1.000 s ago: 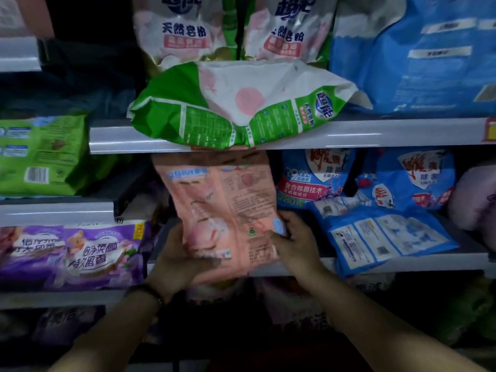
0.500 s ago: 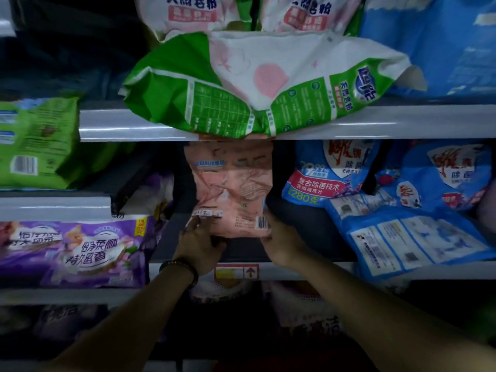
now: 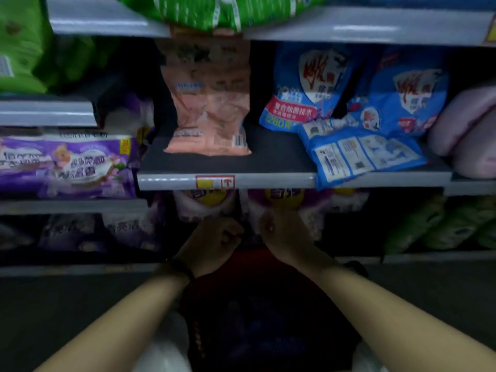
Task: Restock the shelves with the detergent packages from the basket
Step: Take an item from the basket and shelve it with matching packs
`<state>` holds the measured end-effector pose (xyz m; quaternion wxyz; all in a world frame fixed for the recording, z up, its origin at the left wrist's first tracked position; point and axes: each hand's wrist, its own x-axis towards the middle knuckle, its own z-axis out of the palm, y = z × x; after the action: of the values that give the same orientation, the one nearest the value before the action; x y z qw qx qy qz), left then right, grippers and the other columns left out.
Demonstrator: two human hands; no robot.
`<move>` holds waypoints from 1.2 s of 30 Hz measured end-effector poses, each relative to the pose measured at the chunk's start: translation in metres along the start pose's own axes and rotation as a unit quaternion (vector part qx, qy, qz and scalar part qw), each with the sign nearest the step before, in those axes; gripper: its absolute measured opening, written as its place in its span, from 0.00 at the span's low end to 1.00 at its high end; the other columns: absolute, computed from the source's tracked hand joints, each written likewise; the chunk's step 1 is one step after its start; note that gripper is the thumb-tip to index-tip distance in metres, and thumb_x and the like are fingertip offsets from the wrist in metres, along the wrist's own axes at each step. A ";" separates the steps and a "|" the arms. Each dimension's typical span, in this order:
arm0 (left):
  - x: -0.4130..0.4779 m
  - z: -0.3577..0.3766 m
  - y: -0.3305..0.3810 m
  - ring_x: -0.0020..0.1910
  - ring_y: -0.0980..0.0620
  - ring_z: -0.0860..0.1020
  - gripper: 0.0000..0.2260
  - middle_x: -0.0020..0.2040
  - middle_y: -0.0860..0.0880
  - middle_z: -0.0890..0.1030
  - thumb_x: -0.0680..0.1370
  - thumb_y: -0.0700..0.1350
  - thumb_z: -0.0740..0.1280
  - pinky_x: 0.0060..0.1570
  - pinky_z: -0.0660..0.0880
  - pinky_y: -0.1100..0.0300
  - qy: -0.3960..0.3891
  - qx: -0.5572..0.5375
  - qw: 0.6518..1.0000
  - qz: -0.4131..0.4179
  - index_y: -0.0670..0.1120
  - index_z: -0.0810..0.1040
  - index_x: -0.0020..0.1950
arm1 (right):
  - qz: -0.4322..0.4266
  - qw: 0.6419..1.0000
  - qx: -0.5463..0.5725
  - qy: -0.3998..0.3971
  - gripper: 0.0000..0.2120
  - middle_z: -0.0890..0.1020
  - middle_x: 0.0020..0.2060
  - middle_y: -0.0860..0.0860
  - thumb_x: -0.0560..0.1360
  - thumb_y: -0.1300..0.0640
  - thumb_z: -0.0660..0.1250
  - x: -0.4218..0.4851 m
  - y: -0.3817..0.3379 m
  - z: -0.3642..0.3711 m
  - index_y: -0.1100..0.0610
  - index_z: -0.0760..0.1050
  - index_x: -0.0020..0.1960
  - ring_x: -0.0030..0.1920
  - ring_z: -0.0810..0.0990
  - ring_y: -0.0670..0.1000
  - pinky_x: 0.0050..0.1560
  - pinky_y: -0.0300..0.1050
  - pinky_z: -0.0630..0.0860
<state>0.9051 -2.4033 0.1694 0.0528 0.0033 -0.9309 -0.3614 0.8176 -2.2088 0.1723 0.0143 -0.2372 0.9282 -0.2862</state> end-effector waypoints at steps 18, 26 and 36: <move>-0.080 0.131 -0.058 0.55 0.49 0.80 0.10 0.58 0.50 0.82 0.85 0.49 0.61 0.58 0.78 0.51 -0.267 0.064 0.946 -0.173 0.51 0.80 0.63 | 0.214 0.942 -0.016 -0.258 0.20 0.76 0.70 0.56 0.88 0.53 0.59 -0.148 0.114 0.109 0.59 0.70 0.78 0.66 0.77 0.57 0.66 0.46 0.73; -0.086 0.145 -0.059 0.49 0.46 0.78 0.14 0.53 0.44 0.81 0.87 0.48 0.58 0.47 0.65 0.60 -0.295 0.114 0.934 -0.170 0.43 0.81 0.58 | 0.312 0.923 0.019 -0.225 0.19 0.80 0.62 0.65 0.88 0.54 0.58 -0.144 0.121 0.115 0.68 0.77 0.67 0.63 0.79 0.65 0.63 0.54 0.79; -0.089 0.127 -0.047 0.53 0.45 0.80 0.15 0.56 0.46 0.83 0.87 0.50 0.57 0.51 0.71 0.55 -0.326 0.088 0.926 -0.167 0.47 0.82 0.57 | 0.149 0.953 -0.062 -0.256 0.10 0.80 0.46 0.48 0.86 0.56 0.59 -0.119 0.078 0.087 0.51 0.77 0.50 0.47 0.81 0.51 0.43 0.44 0.74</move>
<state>0.9791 -2.3484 0.0357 -0.3149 0.0454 -0.9109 -0.2627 0.9040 -2.1447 0.0443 0.2797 -0.1619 0.9340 -0.1526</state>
